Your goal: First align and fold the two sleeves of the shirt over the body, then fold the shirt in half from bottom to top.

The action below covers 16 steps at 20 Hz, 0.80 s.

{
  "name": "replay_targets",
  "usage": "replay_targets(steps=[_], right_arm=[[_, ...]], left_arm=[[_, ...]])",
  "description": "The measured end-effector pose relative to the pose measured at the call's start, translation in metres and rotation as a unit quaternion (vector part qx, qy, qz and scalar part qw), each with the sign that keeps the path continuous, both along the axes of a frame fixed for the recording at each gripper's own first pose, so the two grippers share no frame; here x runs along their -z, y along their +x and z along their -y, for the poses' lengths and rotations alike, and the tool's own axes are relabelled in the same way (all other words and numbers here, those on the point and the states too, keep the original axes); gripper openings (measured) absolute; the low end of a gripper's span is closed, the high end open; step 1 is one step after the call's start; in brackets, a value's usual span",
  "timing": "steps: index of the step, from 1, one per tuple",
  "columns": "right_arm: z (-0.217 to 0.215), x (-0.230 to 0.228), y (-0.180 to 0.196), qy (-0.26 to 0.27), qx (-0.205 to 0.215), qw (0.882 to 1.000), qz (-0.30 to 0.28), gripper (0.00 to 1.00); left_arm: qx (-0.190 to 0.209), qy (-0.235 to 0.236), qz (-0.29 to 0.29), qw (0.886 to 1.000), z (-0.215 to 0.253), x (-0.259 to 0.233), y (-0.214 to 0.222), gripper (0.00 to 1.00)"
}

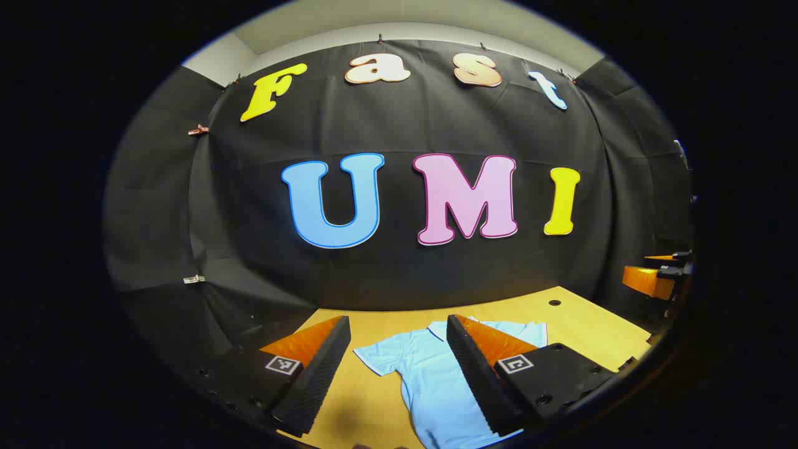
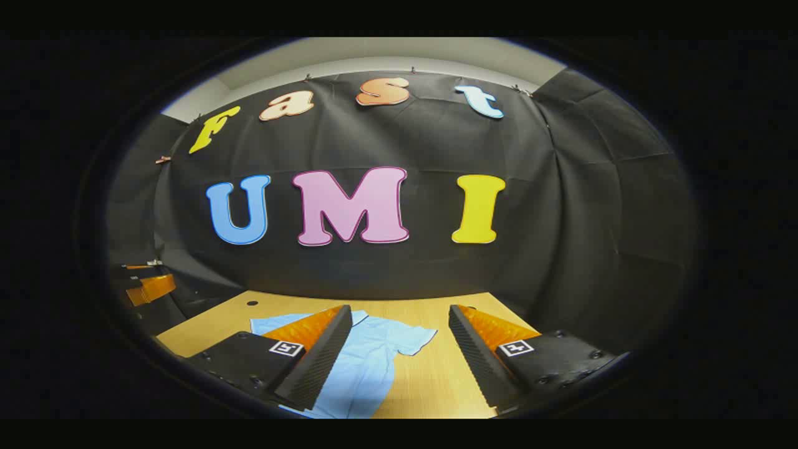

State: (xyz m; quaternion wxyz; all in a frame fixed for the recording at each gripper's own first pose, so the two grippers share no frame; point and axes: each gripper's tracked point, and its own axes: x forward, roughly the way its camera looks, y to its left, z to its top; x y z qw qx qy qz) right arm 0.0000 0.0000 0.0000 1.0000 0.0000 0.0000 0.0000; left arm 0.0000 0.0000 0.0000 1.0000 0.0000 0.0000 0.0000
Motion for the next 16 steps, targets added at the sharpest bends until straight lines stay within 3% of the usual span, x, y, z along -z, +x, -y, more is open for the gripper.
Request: replay_targets(steps=[16], right_arm=[[-0.009, 0.007, 0.001, -0.011, 0.010, 1.000, -0.011, 0.97]], left_arm=[[0.016, -0.012, -0.007, 1.000, -0.007, 0.010, 0.011, 0.99]])
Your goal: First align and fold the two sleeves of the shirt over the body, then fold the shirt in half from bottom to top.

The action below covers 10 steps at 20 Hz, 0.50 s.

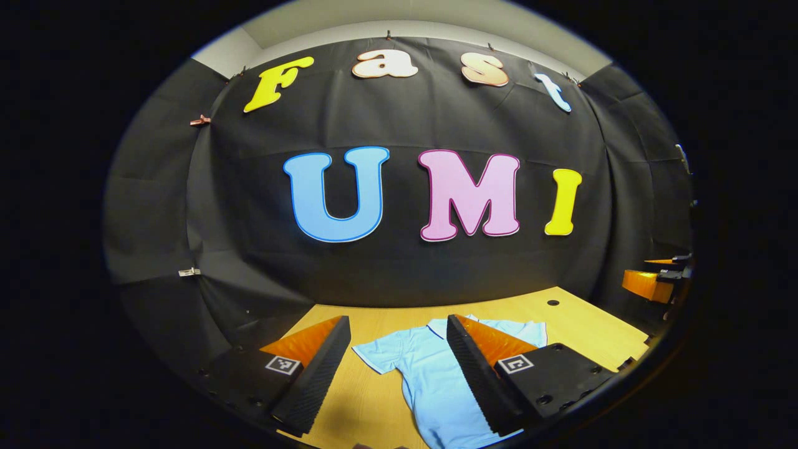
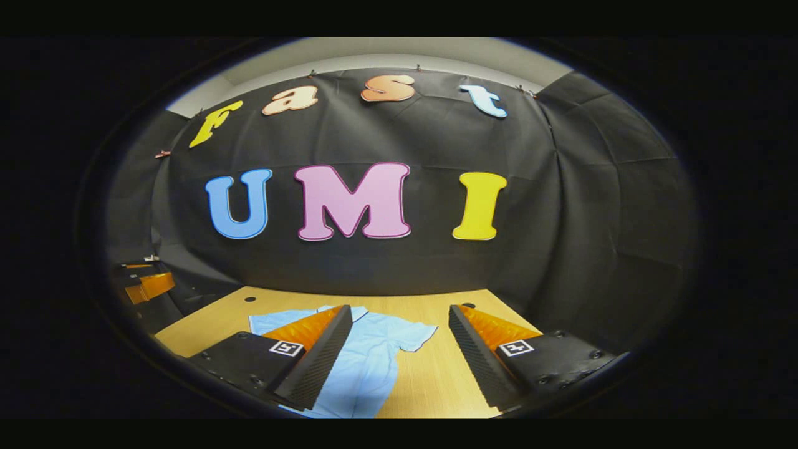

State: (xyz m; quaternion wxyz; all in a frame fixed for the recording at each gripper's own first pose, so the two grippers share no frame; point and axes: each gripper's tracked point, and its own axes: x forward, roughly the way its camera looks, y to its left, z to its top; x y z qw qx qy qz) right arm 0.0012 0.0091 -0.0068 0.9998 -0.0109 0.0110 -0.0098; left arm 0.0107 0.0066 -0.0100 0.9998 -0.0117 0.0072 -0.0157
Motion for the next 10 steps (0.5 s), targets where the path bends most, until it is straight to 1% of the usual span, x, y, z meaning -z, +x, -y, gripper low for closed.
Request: replay_targets(steps=[5, 10], right_arm=[[0.001, -0.001, 0.014, 0.002, 0.001, 1.000, -0.004, 0.97], [0.001, 0.004, 0.037, -0.006, -0.006, 1.000, -0.016, 0.97]], left_arm=[[0.003, 0.002, 0.001, 1.000, -0.001, 0.000, 0.004, 0.99], [-0.002, 0.004, -0.011, 1.000, -0.007, 0.005, 0.008, 0.99]])
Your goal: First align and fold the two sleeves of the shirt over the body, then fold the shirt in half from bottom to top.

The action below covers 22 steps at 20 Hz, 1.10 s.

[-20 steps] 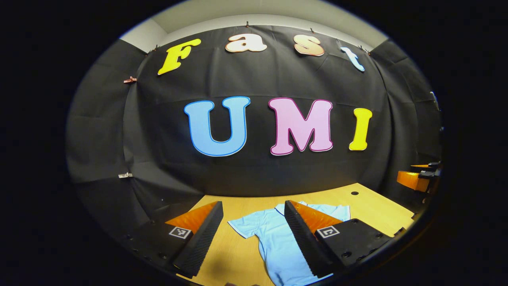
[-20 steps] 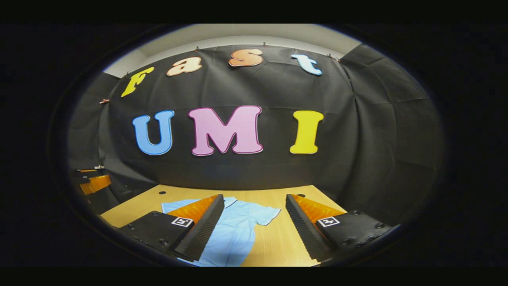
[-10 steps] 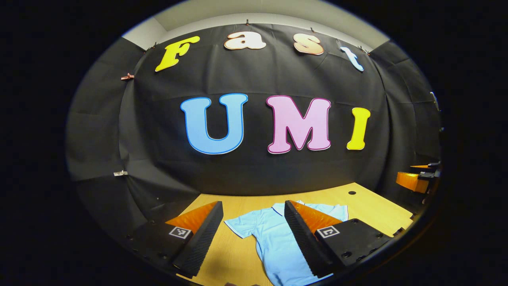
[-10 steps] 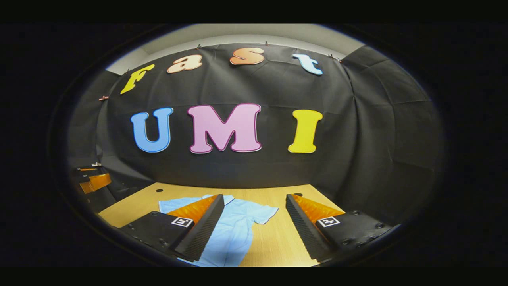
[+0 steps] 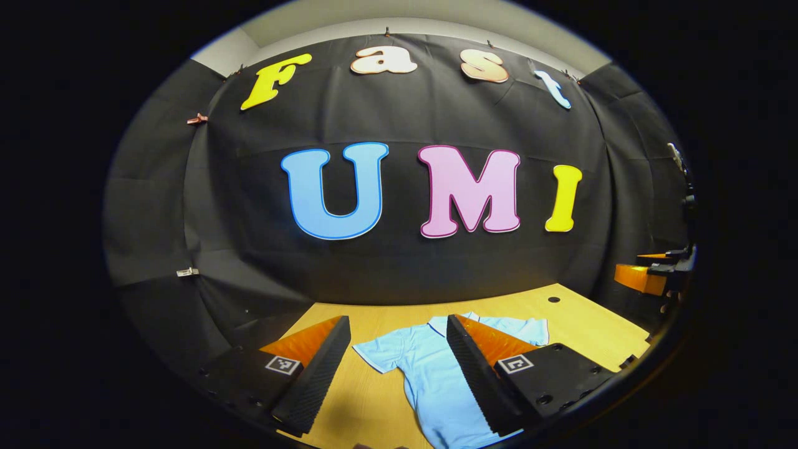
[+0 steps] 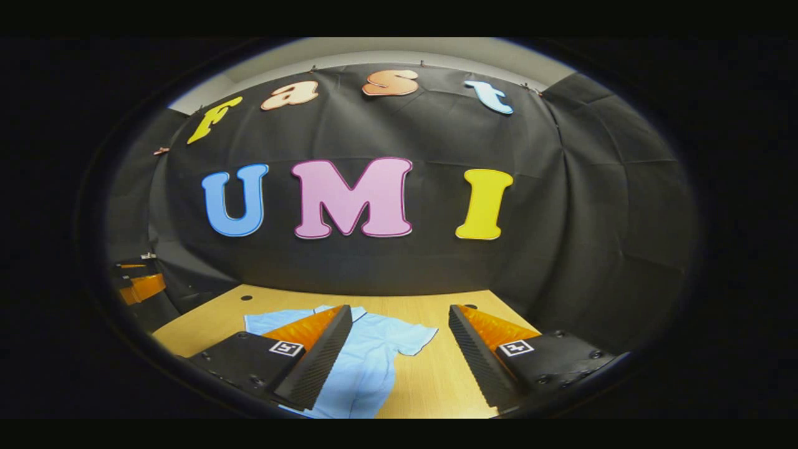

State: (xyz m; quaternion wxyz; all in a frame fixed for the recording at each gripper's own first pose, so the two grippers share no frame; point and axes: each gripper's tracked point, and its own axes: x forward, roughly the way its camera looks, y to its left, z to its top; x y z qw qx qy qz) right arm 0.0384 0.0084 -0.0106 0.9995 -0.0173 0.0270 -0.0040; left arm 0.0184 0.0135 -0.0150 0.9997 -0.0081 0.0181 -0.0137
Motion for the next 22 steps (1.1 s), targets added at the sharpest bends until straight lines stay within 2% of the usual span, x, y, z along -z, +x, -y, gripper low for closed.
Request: replay_targets(steps=[5, 10, 11, 16, 22], right_arm=[[0.009, 0.035, 0.048, -0.003, -0.009, 0.998, -0.056, 0.97], [0.028, 0.085, 0.131, -0.005, -0.008, 0.992, -0.129, 1.00], [0.032, 0.101, 0.149, 0.001, -0.005, 0.989, -0.147, 0.98], [0.048, 0.195, 0.223, 0.009, 0.010, 0.971, -0.237, 0.98], [0.075, 0.272, 0.289, 0.013, 0.039, 0.954, -0.298, 0.98]], left_arm=[[-0.011, 0.003, -0.013, 1.000, -0.005, 0.005, 0.006, 0.99], [-0.032, 0.011, -0.040, 0.999, -0.012, 0.014, 0.014, 0.99], [-0.039, 0.014, -0.048, 0.998, -0.012, 0.018, 0.015, 0.99], [-0.076, 0.019, -0.076, 0.994, -0.011, 0.032, 0.024, 0.99], [-0.096, -0.004, -0.102, 0.990, 0.010, 0.052, 0.036, 0.99]])
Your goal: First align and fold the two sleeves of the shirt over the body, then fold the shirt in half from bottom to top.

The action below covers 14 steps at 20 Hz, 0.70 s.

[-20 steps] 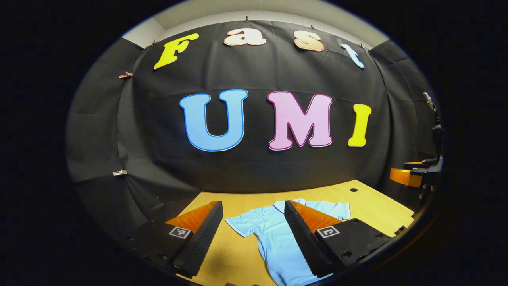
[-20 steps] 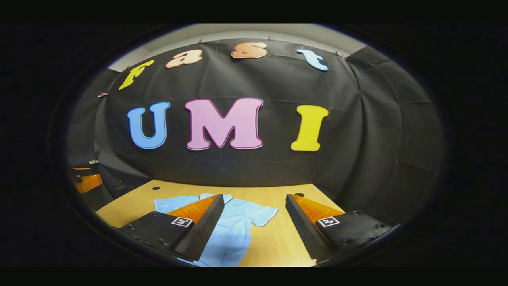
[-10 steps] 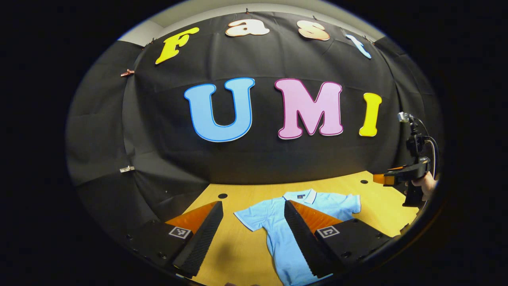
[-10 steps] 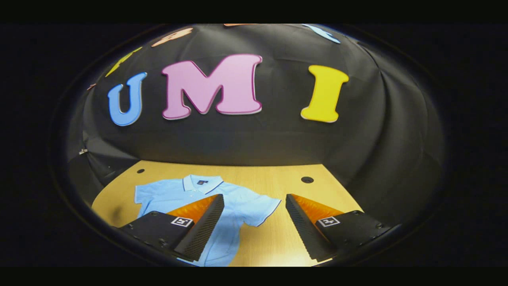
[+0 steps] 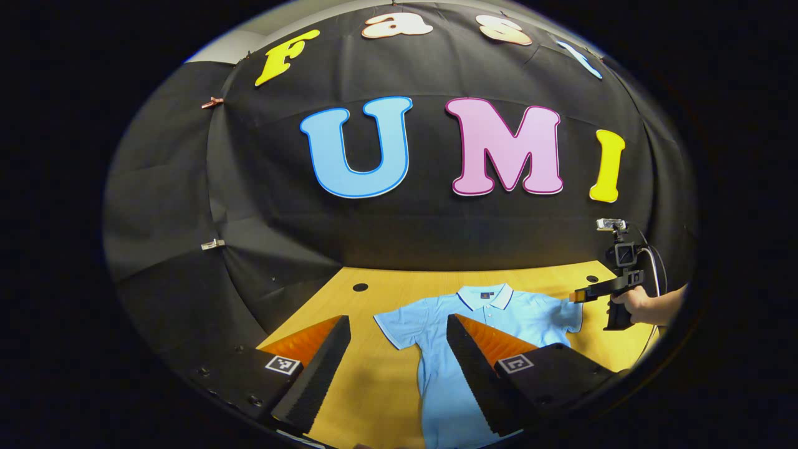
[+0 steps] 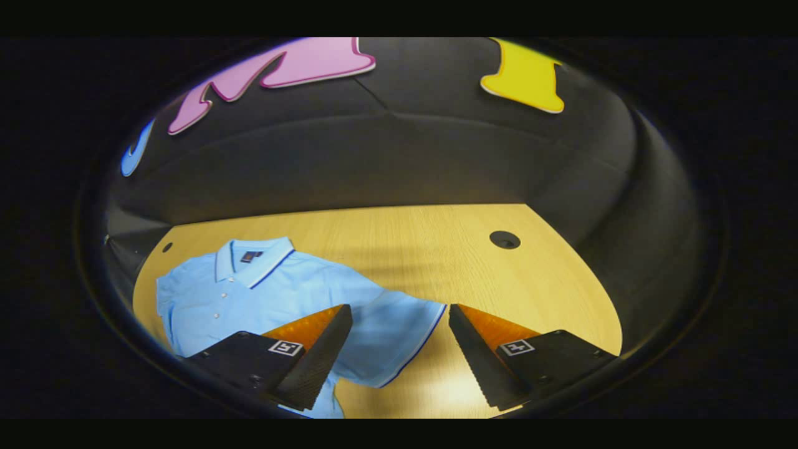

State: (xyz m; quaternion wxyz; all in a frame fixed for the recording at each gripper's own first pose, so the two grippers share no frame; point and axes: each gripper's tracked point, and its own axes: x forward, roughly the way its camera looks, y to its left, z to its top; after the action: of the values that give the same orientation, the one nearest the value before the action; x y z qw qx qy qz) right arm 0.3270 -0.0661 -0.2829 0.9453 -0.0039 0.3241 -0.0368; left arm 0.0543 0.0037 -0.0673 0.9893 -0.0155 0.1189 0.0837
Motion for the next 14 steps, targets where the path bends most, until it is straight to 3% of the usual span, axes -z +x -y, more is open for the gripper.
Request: replay_targets(steps=[4, 6, 8, 12, 14], right_arm=[[0.008, 0.029, 0.015, -0.016, 0.004, 1.000, -0.024, 0.98], [0.004, 0.041, 0.012, 0.002, 0.003, 0.999, -0.047, 0.95], [0.006, 0.038, 0.016, 0.008, 0.011, 0.999, -0.043, 0.98], [0.002, 0.039, 0.017, 0.007, -0.015, 0.999, -0.028, 0.82], [-0.003, 0.038, 0.019, 0.008, -0.030, 0.999, -0.022, 0.56]], left_arm=[[-0.001, 0.002, -0.010, 1.000, 0.005, 0.011, 0.008, 0.99], [-0.003, 0.001, -0.012, 1.000, 0.006, 0.013, 0.011, 0.99], [-0.005, 0.000, -0.011, 1.000, 0.005, 0.012, 0.017, 0.99], [-0.006, -0.004, -0.013, 1.000, 0.007, 0.017, 0.023, 0.99], [-0.008, -0.005, -0.015, 1.000, 0.008, 0.018, 0.023, 0.99]])
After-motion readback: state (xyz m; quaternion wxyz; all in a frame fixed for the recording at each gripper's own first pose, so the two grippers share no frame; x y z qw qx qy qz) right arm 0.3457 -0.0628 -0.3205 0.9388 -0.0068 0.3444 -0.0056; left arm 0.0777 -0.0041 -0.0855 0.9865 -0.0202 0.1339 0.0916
